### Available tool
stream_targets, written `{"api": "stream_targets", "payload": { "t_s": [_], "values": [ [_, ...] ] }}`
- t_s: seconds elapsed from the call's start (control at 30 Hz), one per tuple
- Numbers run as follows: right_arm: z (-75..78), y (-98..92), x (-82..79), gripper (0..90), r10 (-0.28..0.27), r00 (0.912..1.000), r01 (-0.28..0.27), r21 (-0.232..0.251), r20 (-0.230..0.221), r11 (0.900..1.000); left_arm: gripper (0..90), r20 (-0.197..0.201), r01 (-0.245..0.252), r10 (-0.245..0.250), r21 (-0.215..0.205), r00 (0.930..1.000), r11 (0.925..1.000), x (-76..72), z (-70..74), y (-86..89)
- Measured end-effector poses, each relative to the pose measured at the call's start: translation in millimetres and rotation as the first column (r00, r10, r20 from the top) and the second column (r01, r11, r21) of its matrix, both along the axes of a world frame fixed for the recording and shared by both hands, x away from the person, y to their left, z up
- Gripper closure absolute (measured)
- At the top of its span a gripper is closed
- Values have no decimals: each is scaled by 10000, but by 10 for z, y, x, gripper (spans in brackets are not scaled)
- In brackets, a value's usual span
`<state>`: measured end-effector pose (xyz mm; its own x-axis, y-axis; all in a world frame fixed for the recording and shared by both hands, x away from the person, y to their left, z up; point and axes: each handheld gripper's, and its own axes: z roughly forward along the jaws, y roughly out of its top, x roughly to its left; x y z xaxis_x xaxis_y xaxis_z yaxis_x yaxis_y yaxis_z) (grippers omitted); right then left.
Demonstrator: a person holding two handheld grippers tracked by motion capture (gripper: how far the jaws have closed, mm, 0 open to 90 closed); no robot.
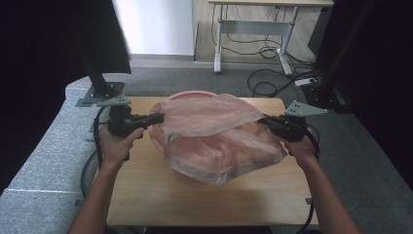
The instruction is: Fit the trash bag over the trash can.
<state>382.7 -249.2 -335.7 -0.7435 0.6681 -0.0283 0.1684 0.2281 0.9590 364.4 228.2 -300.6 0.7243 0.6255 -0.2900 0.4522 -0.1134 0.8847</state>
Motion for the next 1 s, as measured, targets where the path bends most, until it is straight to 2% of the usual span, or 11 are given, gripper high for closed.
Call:
{"api": "stream_targets", "payload": {
  "t_s": [0.07,0.17,0.27,0.4,0.53,0.6,0.67,0.83,0.93,0.97,1.0],
  "values": [
    [4,-3,9,892,-90,10000,90,31,-32,10000,899,2,-137,137,-437,9999,9989,24,-28,80],
    [5,-31,33,893,-199,9998,200,108,-75,9997,899,-235,-289,267,-969,9994,9949,72,-85,205],
    [7,-46,46,893,-241,9996,245,213,-171,9995,899,-447,-10,-49,-1324,9990,9912,86,-124,261],
    [19,-26,47,893,-206,9997,208,161,-118,9997,873,-235,339,-371,-1250,9990,9916,13,-93,172],
    [36,2,30,893,-186,9998,187,123,-52,9997,652,-124,618,-639,-1236,9979,9904,-38,-41,59],
    [45,16,10,892,-143,9999,142,48,16,9999,559,-276,777,-813,-1136,9963,9905,-37,-33,17],
    [57,34,-23,892,-69,9999,70,-30,109,10000,466,-465,990,-1054,-1228,9933,9875,-34,-37,-16],
    [68,38,-49,892,-31,9998,34,-167,189,9999,442,-394,1149,-1222,-1519,9917,9817,-79,8,-58],
    [75,17,-45,892,-39,9998,41,-133,212,9999,449,-509,867,-906,-755,9946,9934,-75,12,-115],
    [76,14,-44,892,-42,9998,43,-74,190,10000,504,-704,836,-875,-566,9937,9949,-64,-13,-157],
    [76,14,-44,892,-42,9998,43,-74,190,10000,563,-704,836,-875,-566,9937,9949,-64,-13,-157]
  ]
}}
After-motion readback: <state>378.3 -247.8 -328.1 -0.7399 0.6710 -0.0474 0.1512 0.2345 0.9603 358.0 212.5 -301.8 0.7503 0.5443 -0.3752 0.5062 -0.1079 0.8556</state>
